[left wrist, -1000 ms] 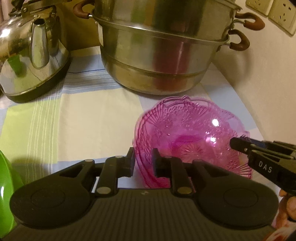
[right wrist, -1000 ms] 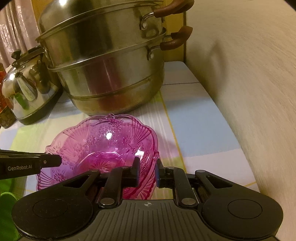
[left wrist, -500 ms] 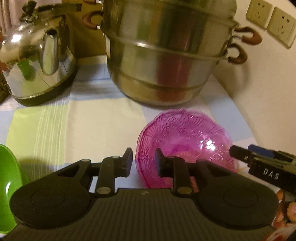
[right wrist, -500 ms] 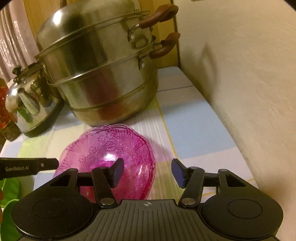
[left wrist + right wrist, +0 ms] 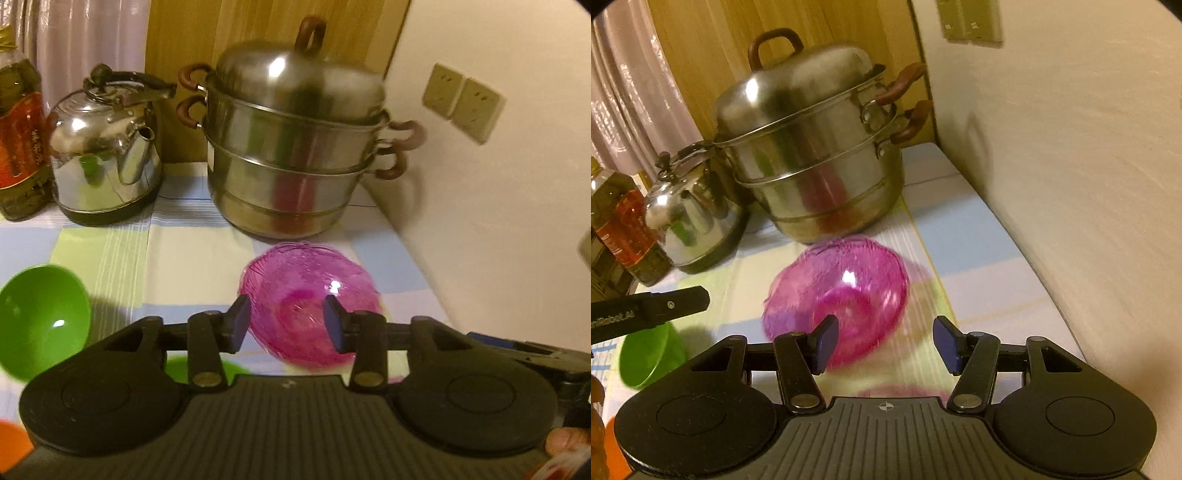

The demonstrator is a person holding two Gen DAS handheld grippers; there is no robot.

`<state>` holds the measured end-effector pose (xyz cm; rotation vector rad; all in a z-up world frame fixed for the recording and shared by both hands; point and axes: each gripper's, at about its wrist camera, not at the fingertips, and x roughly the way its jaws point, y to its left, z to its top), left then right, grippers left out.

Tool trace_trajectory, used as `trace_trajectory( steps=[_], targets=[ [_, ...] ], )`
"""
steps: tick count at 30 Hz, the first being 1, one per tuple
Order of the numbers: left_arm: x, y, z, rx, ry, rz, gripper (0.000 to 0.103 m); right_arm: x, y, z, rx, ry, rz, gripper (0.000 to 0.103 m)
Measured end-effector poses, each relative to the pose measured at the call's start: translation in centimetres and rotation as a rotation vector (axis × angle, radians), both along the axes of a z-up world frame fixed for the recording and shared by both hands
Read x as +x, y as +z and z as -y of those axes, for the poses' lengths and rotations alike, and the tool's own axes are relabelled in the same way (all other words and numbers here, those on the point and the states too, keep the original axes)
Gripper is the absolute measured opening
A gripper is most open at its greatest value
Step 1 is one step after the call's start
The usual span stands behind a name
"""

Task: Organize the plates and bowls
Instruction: 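Withdraw both grippers and move them to the remaining pink plate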

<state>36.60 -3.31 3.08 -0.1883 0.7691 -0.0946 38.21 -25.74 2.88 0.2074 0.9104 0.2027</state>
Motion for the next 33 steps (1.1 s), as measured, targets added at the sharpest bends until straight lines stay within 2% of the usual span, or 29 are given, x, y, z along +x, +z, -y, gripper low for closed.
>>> trace_trajectory(
  steps=[10, 13, 19, 26, 33],
  targets=[
    [-10.2, 1.9, 0.7, -0.038, -0.001, 0.031, 0.050, -9.9, 3.3, 1.5, -0.008, -0.045, -0.011, 0.057],
    [-12.9, 1.8, 0.9, -0.038, 0.003, 0.034, 0.055, -12.5, 3.7, 2.2, 0.002, -0.067, -0.013, 0.057],
    [-17.5, 1.0, 1.0, -0.049, 0.026, 0.013, 0.055, -16.6, 4.0, 2.7, 0.016, -0.097, -0.036, 0.057],
    [-20.8, 0.1, 1.6, -0.022, 0.024, -0.015, 0.055, -20.2, 4.0, 2.3, -0.014, -0.067, -0.006, 0.057],
    [-22.2, -0.7, 2.0, -0.022, 0.018, -0.044, 0.055, -21.1, 3.5, 3.2, 0.007, -0.091, -0.046, 0.057]
  ],
)
